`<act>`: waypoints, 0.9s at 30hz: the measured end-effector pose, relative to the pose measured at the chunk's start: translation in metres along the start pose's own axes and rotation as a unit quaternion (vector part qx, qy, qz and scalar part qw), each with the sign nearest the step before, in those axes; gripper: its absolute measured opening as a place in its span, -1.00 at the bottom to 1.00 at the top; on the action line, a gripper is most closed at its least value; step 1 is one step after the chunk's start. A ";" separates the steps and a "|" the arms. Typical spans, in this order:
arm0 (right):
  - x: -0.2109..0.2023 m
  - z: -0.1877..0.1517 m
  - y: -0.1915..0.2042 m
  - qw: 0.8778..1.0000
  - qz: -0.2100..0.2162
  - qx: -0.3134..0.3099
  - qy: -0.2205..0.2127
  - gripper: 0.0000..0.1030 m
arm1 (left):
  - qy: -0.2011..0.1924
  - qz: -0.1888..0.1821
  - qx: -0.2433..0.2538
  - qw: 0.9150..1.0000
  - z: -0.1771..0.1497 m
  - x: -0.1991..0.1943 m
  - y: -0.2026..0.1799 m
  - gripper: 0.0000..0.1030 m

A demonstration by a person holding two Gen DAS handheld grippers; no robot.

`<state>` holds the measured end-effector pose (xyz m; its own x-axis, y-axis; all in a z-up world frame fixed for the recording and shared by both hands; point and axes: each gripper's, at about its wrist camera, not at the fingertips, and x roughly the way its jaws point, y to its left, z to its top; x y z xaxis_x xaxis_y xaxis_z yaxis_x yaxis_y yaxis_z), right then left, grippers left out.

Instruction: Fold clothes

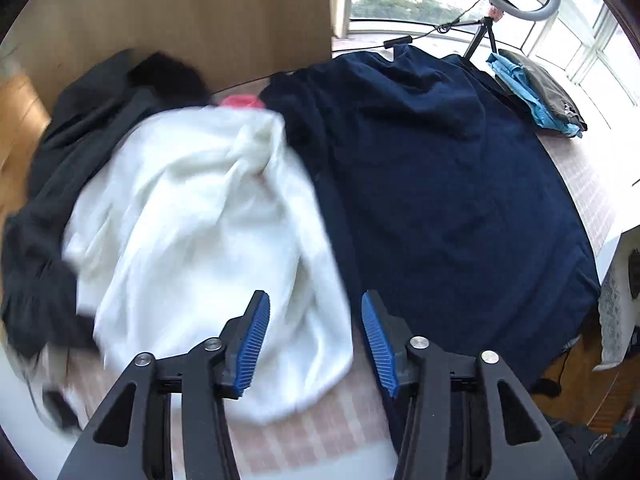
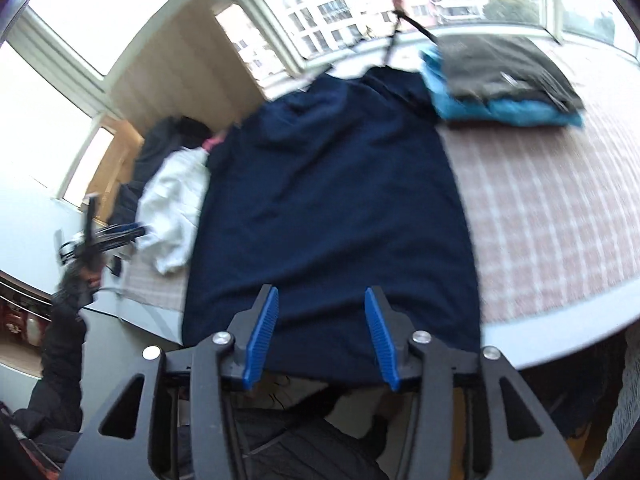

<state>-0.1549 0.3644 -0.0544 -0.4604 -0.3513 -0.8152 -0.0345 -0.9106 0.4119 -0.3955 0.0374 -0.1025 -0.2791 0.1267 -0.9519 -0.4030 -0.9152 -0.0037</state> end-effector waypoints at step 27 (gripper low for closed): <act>0.147 0.113 0.119 0.998 0.017 -0.011 0.058 -0.11 | 0.009 0.235 -0.020 0.972 0.009 0.072 0.169 -0.98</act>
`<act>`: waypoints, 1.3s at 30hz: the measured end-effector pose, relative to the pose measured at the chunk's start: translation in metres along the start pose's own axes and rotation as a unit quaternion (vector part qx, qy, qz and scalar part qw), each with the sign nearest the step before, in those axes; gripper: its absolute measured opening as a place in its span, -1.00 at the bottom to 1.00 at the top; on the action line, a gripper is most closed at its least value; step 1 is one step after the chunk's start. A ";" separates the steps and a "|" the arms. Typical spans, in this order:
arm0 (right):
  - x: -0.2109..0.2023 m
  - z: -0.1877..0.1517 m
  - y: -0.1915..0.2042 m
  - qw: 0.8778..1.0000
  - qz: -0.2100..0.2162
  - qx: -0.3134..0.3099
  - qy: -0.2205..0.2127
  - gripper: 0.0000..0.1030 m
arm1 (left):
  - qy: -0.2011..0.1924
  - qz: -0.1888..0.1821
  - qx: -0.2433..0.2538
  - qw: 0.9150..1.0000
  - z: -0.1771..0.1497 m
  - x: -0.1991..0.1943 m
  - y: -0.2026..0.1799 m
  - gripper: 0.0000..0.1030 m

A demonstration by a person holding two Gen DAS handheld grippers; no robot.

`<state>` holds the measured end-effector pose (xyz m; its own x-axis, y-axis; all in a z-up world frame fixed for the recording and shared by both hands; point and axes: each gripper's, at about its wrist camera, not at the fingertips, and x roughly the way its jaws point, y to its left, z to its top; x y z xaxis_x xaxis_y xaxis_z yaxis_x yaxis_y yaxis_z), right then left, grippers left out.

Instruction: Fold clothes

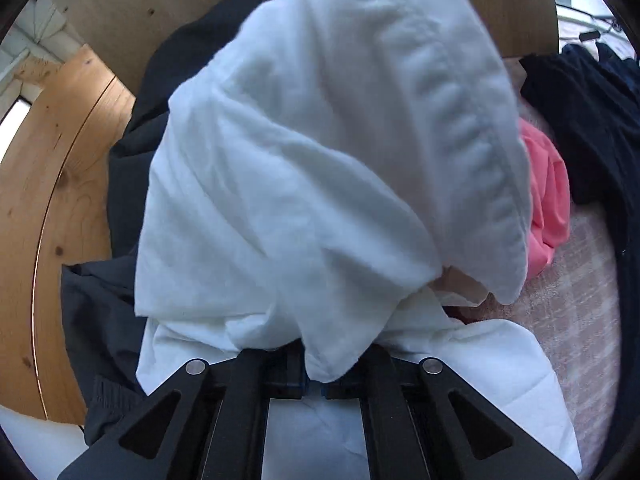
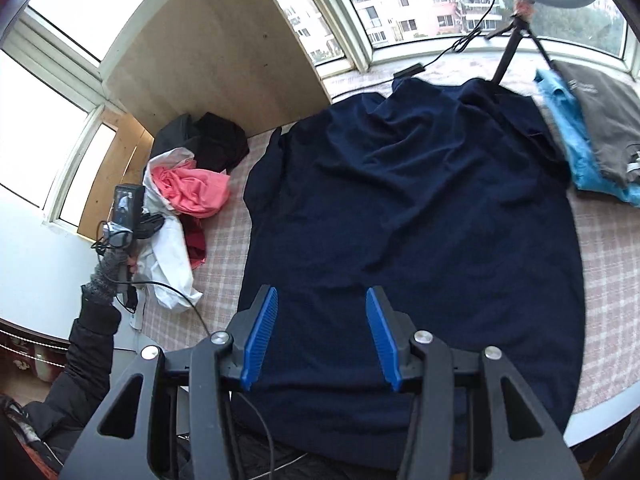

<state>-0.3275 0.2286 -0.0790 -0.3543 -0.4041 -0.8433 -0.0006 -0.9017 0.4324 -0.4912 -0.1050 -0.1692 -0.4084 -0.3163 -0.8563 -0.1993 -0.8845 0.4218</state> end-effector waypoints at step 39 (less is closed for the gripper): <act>0.314 0.209 -0.005 0.984 0.035 -0.141 0.098 -0.11 | 0.036 -0.257 -0.042 0.965 0.120 0.018 -0.134 -0.92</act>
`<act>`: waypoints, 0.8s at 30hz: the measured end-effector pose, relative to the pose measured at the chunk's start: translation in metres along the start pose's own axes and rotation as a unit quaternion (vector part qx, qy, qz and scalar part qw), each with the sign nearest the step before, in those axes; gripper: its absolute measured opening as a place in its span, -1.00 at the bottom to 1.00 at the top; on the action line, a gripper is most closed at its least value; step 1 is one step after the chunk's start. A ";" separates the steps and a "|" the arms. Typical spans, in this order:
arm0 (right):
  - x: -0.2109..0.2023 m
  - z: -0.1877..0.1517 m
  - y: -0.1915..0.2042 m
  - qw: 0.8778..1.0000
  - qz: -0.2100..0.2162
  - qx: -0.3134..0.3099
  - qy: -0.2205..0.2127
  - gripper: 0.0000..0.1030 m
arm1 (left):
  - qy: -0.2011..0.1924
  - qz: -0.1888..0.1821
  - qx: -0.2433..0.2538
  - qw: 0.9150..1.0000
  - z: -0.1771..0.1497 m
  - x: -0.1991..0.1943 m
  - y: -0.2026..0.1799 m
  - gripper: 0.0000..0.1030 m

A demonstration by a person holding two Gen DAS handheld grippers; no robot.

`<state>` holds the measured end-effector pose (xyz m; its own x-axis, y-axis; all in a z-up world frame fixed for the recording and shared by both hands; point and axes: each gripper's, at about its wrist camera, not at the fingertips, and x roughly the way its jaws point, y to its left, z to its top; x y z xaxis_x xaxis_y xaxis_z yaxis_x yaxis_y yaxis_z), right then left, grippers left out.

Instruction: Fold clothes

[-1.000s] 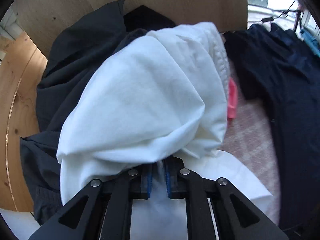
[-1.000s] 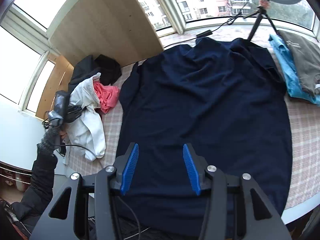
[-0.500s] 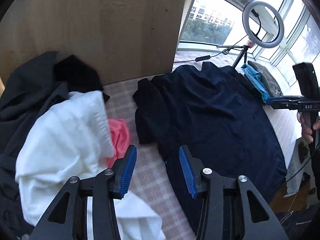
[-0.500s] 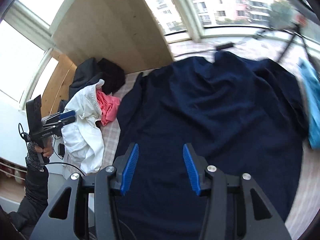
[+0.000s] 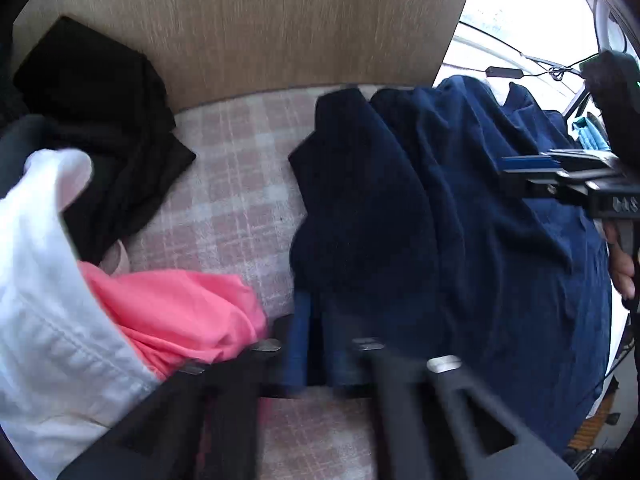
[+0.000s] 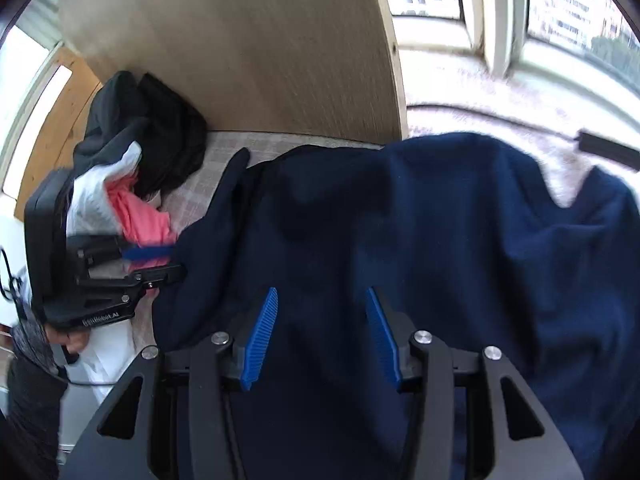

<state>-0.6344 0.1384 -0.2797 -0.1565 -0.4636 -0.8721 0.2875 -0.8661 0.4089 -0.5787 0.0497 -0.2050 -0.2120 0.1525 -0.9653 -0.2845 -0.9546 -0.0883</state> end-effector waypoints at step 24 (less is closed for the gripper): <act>-0.056 -0.014 -0.022 0.997 -0.065 -0.023 -0.046 -0.12 | -0.004 0.119 0.031 0.992 0.057 0.011 0.028 -0.32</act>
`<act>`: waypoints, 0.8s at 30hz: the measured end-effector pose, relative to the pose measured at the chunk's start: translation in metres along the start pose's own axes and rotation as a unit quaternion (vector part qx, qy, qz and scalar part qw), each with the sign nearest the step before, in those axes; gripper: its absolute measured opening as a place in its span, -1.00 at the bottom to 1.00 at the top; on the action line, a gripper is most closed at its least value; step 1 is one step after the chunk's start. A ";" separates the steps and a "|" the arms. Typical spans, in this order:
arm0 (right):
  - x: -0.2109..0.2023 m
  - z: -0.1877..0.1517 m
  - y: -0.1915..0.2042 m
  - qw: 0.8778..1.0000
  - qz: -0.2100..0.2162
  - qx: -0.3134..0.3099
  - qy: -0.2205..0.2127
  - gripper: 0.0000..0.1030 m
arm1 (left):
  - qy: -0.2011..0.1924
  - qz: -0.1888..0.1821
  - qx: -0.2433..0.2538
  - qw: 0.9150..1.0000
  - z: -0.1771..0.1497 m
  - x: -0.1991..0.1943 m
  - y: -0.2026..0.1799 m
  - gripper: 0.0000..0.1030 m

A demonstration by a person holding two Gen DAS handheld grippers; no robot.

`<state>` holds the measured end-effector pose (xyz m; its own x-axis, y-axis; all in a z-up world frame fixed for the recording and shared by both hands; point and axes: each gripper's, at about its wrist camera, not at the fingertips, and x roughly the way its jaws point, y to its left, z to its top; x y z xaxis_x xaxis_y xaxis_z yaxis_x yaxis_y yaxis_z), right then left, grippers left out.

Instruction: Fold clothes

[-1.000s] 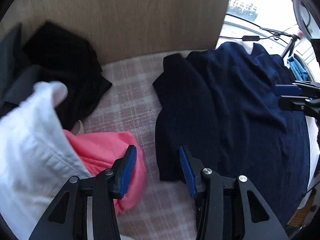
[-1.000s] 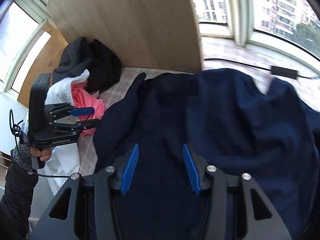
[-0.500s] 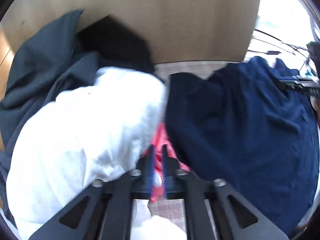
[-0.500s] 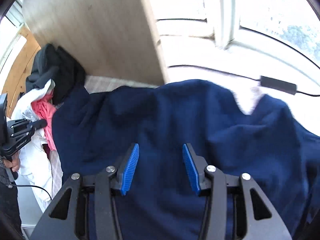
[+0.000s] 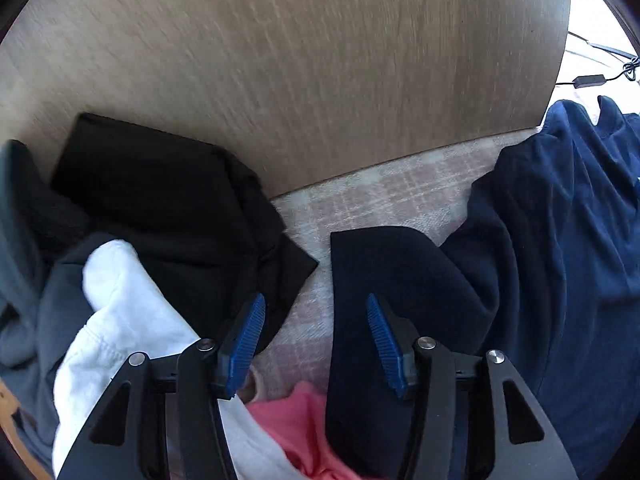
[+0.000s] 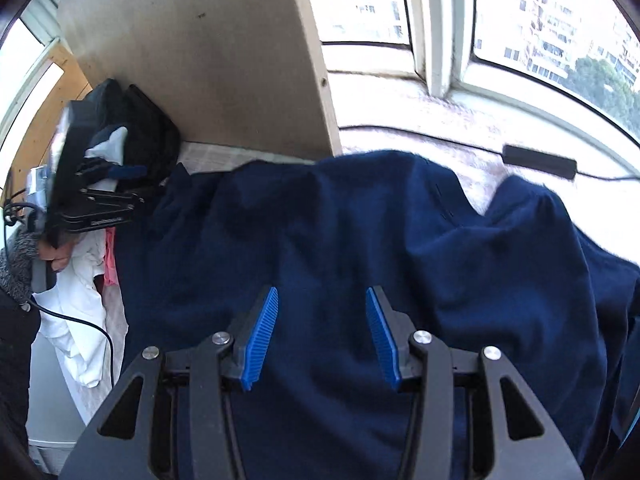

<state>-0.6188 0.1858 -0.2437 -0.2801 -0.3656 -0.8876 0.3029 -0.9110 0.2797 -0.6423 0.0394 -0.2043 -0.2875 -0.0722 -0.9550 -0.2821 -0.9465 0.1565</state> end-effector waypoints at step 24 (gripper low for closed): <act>0.038 0.033 0.026 1.000 -0.012 0.000 0.004 -0.12 | -0.004 -0.097 -0.018 0.995 -0.001 -0.022 0.005 -0.12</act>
<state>-0.6517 0.1422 -0.2578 -0.2797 -0.3419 -0.8972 0.2967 -0.9195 0.2579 -0.6365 0.0362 -0.1826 -0.2373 0.1156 -0.9645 -0.2998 -0.9531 -0.0404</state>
